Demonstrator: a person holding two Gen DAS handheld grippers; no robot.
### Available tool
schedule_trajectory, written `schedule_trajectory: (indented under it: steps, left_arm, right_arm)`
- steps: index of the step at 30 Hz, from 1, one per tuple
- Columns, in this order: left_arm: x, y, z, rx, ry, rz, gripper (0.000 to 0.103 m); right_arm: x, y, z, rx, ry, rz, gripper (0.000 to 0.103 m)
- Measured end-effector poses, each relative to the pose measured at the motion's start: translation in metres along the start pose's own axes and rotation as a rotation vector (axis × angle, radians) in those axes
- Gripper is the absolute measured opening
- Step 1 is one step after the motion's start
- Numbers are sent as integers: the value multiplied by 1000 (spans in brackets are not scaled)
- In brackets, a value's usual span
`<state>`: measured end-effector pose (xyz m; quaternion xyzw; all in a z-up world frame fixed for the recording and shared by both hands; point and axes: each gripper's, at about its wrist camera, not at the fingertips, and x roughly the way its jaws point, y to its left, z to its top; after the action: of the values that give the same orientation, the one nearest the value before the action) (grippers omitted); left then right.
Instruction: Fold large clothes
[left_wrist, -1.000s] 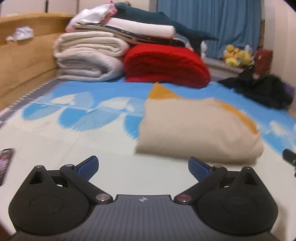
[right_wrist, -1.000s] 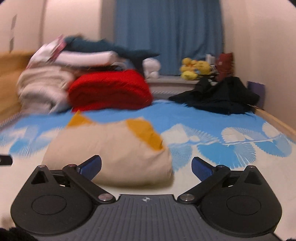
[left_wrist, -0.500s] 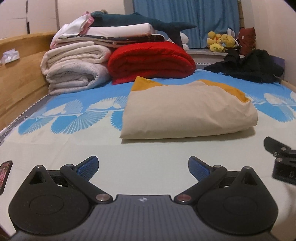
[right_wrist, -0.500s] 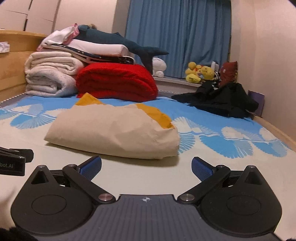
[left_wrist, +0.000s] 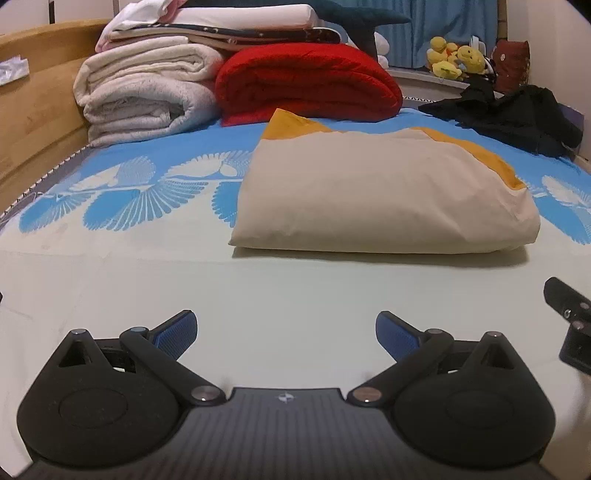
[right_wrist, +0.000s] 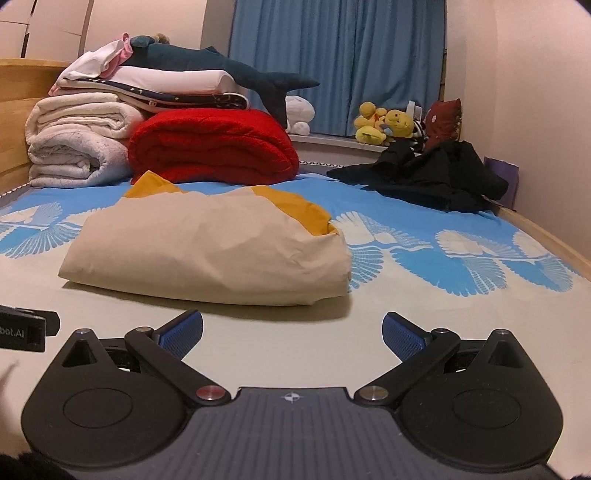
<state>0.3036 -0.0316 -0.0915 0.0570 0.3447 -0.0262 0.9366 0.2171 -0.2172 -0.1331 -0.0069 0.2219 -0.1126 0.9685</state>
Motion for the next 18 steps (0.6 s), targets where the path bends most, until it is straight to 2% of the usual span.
schedule_trajectory:
  steps: [18]
  left_arm:
    - [-8, -1, -5, 7, -19, -3, 103]
  right_arm:
    - [-2, 4, -4, -19, -2, 18, 102]
